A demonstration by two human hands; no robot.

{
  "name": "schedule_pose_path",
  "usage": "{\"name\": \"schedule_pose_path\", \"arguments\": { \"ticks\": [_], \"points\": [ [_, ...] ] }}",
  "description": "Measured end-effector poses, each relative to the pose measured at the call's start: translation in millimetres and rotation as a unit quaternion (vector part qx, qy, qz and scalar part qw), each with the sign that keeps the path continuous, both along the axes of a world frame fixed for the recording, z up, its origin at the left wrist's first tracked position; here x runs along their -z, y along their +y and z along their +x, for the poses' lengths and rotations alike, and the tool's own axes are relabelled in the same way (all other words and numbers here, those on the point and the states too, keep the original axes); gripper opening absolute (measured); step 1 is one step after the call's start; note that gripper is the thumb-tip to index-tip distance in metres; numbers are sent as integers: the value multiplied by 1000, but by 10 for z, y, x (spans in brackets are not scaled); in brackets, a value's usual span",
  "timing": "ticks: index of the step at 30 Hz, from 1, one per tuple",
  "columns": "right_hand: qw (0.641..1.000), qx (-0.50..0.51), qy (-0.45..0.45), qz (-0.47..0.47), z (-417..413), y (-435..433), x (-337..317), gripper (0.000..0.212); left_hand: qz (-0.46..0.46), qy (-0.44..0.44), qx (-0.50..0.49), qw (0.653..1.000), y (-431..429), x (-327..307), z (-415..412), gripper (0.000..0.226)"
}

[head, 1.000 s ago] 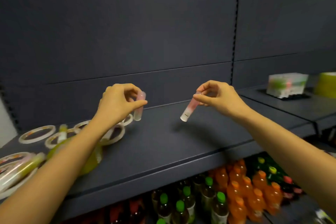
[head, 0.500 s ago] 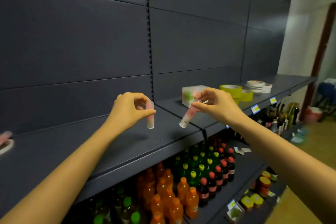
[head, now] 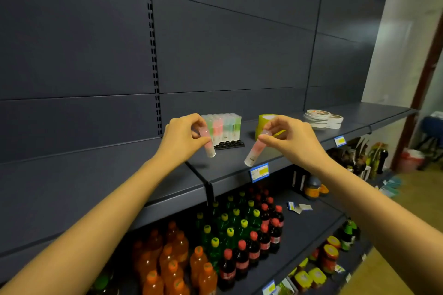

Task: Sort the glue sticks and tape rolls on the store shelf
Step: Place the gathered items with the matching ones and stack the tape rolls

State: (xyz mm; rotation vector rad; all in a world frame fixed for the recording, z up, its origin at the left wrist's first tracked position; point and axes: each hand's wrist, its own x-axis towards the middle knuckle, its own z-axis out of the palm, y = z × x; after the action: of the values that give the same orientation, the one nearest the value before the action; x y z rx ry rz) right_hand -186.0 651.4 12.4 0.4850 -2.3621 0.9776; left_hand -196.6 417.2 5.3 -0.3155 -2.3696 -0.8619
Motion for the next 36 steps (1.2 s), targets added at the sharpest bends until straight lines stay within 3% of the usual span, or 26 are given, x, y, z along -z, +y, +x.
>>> {"name": "schedule_pose_path", "arguments": {
  "ticks": [16,22,24,26,28,33,36],
  "points": [
    [994,-47,34,93,-1452,9,136,19,-116,28,-73,990,380,56,-1374,11],
    [993,-74,34,81,-1854,-47,208,21,-144,9,-82,986,383,122,-1650,15],
    [993,-85,38,73,-1954,-72,214,20,-213,40,-101,971,411,135,-1682,21],
    [993,-93,44,64,-2046,-98,212,20,-332,104,-123,929,443,143,-1712,25],
    [992,-103,45,56,-2133,-126,212,23,-389,135,-135,901,439,160,-1761,28],
    [989,-128,34,64,-2314,-203,259,25,-405,114,-154,894,454,233,-1817,31],
    [985,-137,32,98,-2397,-248,257,24,-383,67,-154,908,434,250,-1810,38]
  ]
}}
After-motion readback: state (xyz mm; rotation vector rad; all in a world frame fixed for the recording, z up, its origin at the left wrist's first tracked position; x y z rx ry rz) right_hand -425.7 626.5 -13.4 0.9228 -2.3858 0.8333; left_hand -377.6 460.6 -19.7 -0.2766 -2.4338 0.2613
